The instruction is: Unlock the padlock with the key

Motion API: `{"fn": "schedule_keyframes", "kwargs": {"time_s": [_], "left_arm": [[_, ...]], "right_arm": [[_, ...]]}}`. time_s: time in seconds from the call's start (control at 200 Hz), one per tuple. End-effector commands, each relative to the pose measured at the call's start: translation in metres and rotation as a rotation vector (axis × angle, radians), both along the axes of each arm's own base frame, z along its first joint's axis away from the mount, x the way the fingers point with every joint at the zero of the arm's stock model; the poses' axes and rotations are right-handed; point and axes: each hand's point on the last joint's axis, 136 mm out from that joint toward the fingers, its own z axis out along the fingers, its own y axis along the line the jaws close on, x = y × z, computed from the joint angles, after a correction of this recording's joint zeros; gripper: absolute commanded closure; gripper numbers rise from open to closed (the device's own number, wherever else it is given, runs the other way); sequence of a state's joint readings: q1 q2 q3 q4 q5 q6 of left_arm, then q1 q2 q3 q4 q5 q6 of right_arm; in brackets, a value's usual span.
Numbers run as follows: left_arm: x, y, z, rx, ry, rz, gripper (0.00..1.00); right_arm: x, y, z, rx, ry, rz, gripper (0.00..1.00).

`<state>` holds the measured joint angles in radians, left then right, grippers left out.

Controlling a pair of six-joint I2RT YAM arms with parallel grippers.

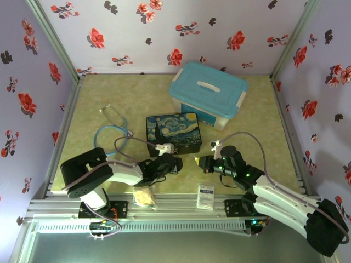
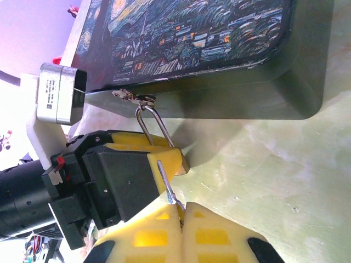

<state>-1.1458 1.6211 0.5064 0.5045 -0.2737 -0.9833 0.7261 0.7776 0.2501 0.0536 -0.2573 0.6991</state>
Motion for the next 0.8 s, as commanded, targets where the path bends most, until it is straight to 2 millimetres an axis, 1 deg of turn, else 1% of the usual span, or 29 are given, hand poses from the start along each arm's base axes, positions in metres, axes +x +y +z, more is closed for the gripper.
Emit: {"fn": "schedule_keyframes", "kwargs": {"time_s": [0.0, 0.025, 0.105, 0.15, 0.215, 0.29, 0.38, 0.52, 0.7, 0.795], "left_arm": [[0.0, 0.0, 0.011, -0.044, -0.013, 0.025, 0.69], [0.001, 0.0, 0.012, -0.046, -0.012, 0.027, 0.7], [0.001, 0.001, 0.014, -0.052, -0.015, 0.038, 0.78], [0.0, 0.001, 0.015, -0.053, -0.015, 0.038, 0.79], [0.001, -0.001, 0.014, -0.048, -0.017, 0.036, 0.77], [0.002, 0.0, 0.009, -0.019, -0.011, 0.037, 0.67], [0.002, 0.0, 0.004, 0.024, -0.004, 0.033, 0.67], [0.002, -0.003, 0.0, -0.002, -0.004, 0.04, 0.68], [0.0, -0.014, -0.007, -0.002, -0.007, 0.019, 0.62], [0.0, -0.016, -0.011, -0.014, 0.002, 0.028, 0.65]], "right_arm": [[0.005, -0.002, 0.004, 0.008, -0.023, -0.023, 1.0], [0.005, -0.002, 0.004, 0.008, -0.022, -0.023, 1.0], [0.005, -0.002, 0.004, 0.008, -0.022, -0.024, 1.0], [0.005, -0.002, 0.003, 0.009, -0.021, -0.024, 1.0], [0.005, -0.002, 0.003, 0.009, -0.021, -0.024, 1.0], [0.004, -0.002, 0.002, 0.012, -0.02, -0.026, 1.0], [0.004, -0.003, 0.0, 0.012, -0.016, -0.028, 1.0], [0.003, -0.005, -0.001, 0.015, -0.017, -0.034, 1.0], [0.002, -0.006, -0.003, 0.016, -0.018, -0.038, 1.0], [0.001, -0.006, -0.003, 0.018, -0.016, -0.037, 1.0]]}}
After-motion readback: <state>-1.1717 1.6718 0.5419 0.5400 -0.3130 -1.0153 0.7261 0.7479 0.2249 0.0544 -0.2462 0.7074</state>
